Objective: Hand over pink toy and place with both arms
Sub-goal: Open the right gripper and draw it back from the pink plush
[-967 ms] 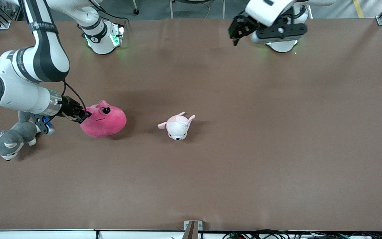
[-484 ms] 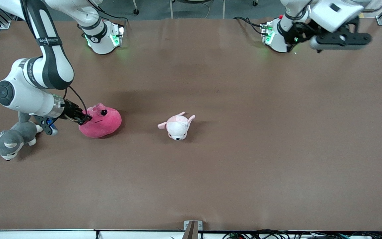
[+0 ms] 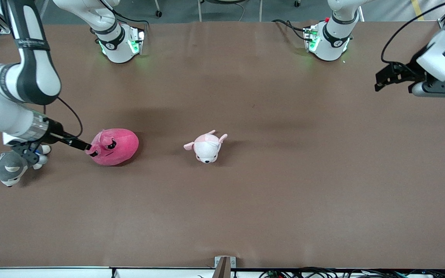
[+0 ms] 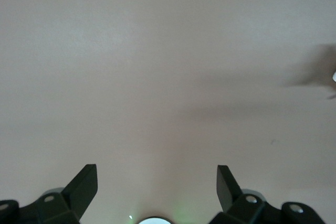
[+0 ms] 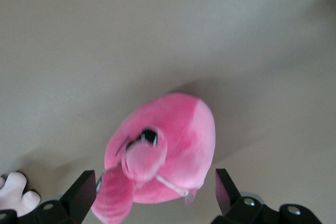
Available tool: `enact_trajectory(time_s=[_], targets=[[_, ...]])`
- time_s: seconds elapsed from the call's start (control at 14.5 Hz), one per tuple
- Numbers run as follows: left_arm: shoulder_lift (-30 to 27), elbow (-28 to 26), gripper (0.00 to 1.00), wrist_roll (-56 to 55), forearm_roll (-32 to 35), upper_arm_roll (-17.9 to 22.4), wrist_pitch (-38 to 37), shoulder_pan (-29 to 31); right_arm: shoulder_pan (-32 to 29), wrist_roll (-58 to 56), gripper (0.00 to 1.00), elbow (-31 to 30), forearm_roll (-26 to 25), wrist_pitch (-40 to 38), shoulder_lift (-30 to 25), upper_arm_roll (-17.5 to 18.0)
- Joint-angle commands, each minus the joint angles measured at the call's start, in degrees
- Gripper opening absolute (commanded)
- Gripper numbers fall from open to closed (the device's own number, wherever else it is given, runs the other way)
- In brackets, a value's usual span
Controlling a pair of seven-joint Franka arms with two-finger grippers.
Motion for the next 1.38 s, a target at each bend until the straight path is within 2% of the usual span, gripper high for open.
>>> enact_trajectory(time_s=[0.0, 0.21, 0.41, 0.55, 0.76, 1.04, 1.17, 1.31], targets=[[2.71, 0.54, 1.0, 1.42, 2.7, -0.65, 2.2, 1.55, -1.35, -5.44, 1.0, 5.37, -5.48, -2.52, -0.29, 0.97], [3.59, 2.47, 1.0, 1.33, 2.71, -0.65, 2.56, 1.65, -1.09, -8.6, 1.0, 11.52, -9.53, -7.26, -0.2, 0.97], [7.89, 8.7, 1.0, 0.37, 2.88, -0.56, 2.56, 1.91, -1.35, -14.22, 1.0, 16.97, -12.08, -12.88, -0.2, 0.97], [9.4, 12.04, 1.0, 0.37, 2.97, 0.05, 2.56, 2.52, -1.53, -15.73, 1.0, 20.39, -13.05, -17.27, -0.29, 0.97], [9.4, 14.07, 1.0, 0.45, 3.15, 0.32, 2.56, 3.32, -1.53, -15.48, 1.0, 25.58, -13.06, -24.57, -0.29, 0.97], [8.61, 13.73, 1.0, 0.36, 6.93, -0.21, 2.12, 3.14, -1.09, -14.42, 1.0, 24.12, -12.36, -31.96, -3.52, 1.23], [8.61, 13.55, 1.0, 0.28, 6.93, -0.3, 2.12, 3.14, -1.0, -14.42, 1.0, 18.77, -11.66, -30.05, -8.0, 1.32], [8.61, 13.46, 1.0, 0.28, 7.1, -0.21, 2.12, 3.14, -0.92, -14.42, 1.0, 17.34, -11.65, -29.6, -9.51, 1.32]])
